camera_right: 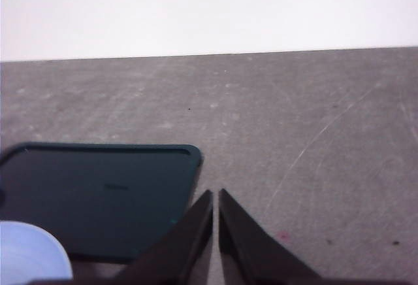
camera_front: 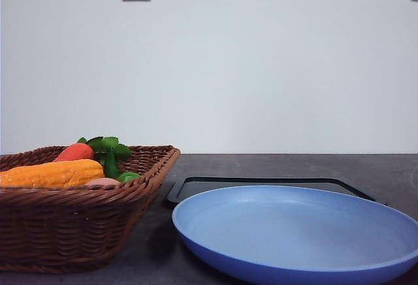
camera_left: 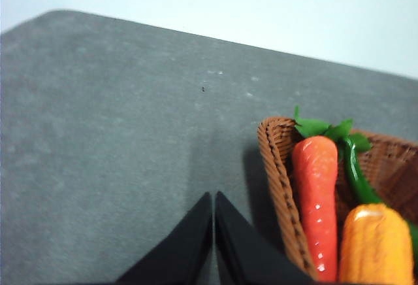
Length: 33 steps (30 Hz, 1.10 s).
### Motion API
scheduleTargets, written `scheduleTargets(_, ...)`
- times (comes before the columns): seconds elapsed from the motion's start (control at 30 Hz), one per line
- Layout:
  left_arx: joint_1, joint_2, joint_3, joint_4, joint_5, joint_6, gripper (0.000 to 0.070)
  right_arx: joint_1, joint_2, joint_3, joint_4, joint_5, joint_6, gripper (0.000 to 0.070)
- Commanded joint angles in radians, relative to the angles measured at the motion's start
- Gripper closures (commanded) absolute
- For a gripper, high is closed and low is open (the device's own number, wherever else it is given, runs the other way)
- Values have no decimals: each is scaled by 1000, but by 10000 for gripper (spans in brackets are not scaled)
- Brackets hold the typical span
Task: Transfer egg from basket to plate and serve
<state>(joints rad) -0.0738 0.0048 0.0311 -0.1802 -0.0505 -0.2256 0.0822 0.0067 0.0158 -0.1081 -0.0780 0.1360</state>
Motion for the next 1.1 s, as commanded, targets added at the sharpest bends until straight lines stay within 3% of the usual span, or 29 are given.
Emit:
scheduleTargets(0.0,2,-2,-27,-5,6,-89,700,0,-3,-2,11,-1,83,700)
scheduleTargets(0.2,2,-2,-26,-8,15,-131,700,0,-3,1,6,-9,197,700)
scheduleTargets(0.37,2,0,-7,-14,143,-180,700,0,-3,34,-45,-45,239,700)
scheduleTargets(0.57,2,38,70,-76,183,-184,700,-1,1,111,-167,-53,243,700)
scheduleTargets(0.83,1,225,202,-89,248,-182,700,-1,108,262,-252,-54,230,700)
scheduleTargets(1.07,-5,437,320,-92,385,-145,700,0,306,405,-344,-111,166,700)
